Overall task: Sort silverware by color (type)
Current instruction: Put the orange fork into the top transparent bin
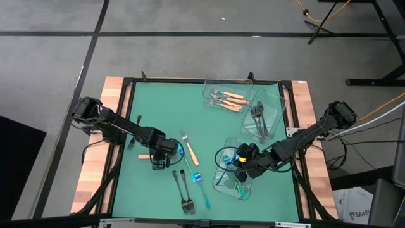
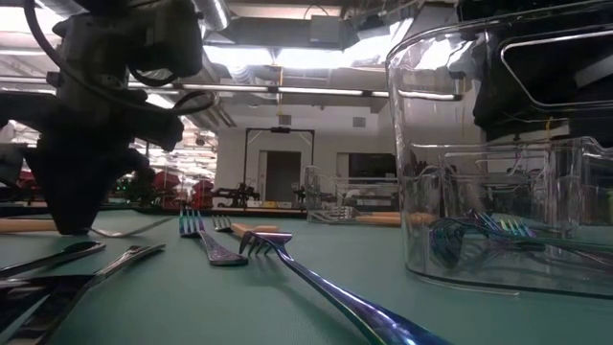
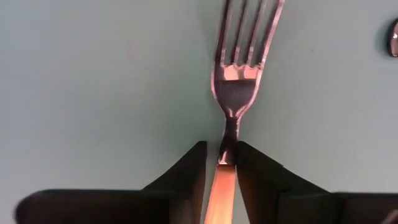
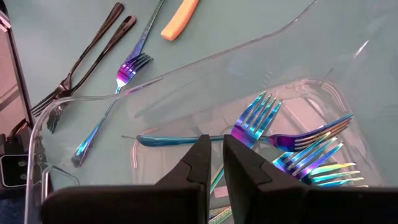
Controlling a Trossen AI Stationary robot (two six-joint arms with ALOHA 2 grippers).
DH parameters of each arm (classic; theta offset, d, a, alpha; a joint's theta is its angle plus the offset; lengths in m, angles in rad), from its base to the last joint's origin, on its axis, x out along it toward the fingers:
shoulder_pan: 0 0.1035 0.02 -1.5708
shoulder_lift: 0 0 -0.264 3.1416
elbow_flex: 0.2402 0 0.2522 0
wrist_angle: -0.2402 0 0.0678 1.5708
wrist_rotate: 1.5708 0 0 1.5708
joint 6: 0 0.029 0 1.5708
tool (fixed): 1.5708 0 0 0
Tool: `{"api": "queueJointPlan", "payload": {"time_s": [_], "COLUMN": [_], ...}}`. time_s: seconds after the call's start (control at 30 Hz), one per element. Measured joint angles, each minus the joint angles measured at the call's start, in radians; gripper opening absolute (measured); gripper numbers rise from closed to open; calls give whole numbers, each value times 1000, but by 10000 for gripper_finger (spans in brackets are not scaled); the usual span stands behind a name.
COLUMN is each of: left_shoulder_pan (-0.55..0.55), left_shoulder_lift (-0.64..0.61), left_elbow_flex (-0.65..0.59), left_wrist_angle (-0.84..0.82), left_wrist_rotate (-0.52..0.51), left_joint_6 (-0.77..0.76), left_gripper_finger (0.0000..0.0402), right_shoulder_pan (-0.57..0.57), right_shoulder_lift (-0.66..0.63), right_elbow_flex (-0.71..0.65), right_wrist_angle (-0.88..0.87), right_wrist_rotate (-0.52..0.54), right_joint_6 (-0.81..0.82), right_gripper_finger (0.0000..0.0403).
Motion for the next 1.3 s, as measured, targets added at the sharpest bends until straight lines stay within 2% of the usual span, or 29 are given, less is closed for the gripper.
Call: {"api": "queueJointPlan", "payload": {"time_s": [0.27, 0.53, 0.63, 0.9, 1.0, 1.1, 1.3], "left_shoulder_pan": [0, 0, 1, 1, 9, 22, 60], "left_shoulder_lift": [1, 11, 9, 8, 7, 7, 6], "left_elbow_flex": [-1, 55, 90, 179, 205, 216, 216], "left_wrist_angle": [7, -32, -24, -25, 26, 131, 400], "left_wrist_rotate": [-12, -13, 15, 22, -10, -80, -181], "left_joint_6": [0, 27, 60, 90, 94, 79, 54], "left_gripper_finger": [20, 22, 22, 22, 23, 25, 23], "right_shoulder_pan": [0, -1, -2, -5, -29, -69, -150], "right_shoulder_lift": [0, 0, 0, 0, 0, 0, 0], "right_elbow_flex": [0, 0, 0, 0, 0, 0, 0], "right_wrist_angle": [0, 58, 108, 164, 164, 164, 174], "right_wrist_rotate": [21, 43, 53, 150, 174, 151, 104], "right_joint_6": [-1, -106, -175, -269, -269, -272, -381], "right_gripper_finger": [33, 33, 33, 33, 33, 41, 104]}}
